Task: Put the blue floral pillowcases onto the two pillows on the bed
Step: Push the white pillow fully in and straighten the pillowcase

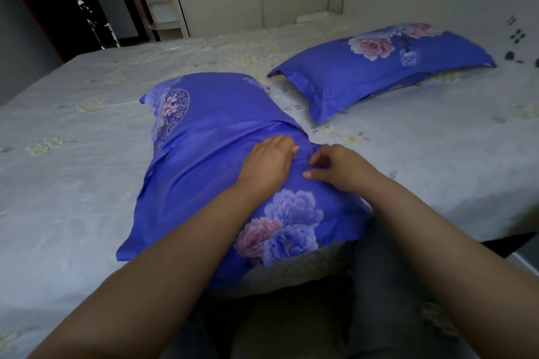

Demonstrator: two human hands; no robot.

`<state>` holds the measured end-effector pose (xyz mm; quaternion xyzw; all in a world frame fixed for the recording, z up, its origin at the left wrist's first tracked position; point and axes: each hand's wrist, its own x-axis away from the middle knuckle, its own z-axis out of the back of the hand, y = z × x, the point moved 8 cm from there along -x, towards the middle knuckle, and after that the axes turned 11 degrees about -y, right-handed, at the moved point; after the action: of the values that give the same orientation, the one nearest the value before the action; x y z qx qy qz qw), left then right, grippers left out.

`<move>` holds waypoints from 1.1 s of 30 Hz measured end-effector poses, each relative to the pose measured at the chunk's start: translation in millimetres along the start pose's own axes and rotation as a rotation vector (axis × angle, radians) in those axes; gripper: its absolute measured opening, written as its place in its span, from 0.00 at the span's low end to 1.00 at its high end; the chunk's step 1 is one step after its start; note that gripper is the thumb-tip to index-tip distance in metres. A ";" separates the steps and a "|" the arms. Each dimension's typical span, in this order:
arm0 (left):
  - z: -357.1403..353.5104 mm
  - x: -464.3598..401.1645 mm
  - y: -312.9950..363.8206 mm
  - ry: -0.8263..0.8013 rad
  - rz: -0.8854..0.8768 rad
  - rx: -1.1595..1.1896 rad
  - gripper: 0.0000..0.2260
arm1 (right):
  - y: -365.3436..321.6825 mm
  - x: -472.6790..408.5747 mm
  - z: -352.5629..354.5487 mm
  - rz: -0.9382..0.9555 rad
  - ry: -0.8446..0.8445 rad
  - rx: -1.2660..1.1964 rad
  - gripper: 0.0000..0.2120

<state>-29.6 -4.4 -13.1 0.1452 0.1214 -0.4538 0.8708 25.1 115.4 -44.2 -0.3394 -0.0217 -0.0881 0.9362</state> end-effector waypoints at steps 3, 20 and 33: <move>-4.1 0.0 3.1 0.011 0.025 0.092 0.11 | 2.6 12.3 -11.1 -0.026 0.106 0.288 0.10; -53.0 22.6 -48.9 -0.084 0.362 1.543 0.13 | -68.9 11.3 -48.5 0.076 0.239 0.078 0.12; 10.6 37.1 -56.1 -0.005 0.205 0.271 0.20 | -13.2 -41.1 100.3 0.061 0.631 0.859 0.13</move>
<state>-54.3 -66.9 -24.0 0.2720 0.0415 -0.3752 0.8852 -15.8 175.7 37.1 0.1168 0.2367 -0.1416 0.9541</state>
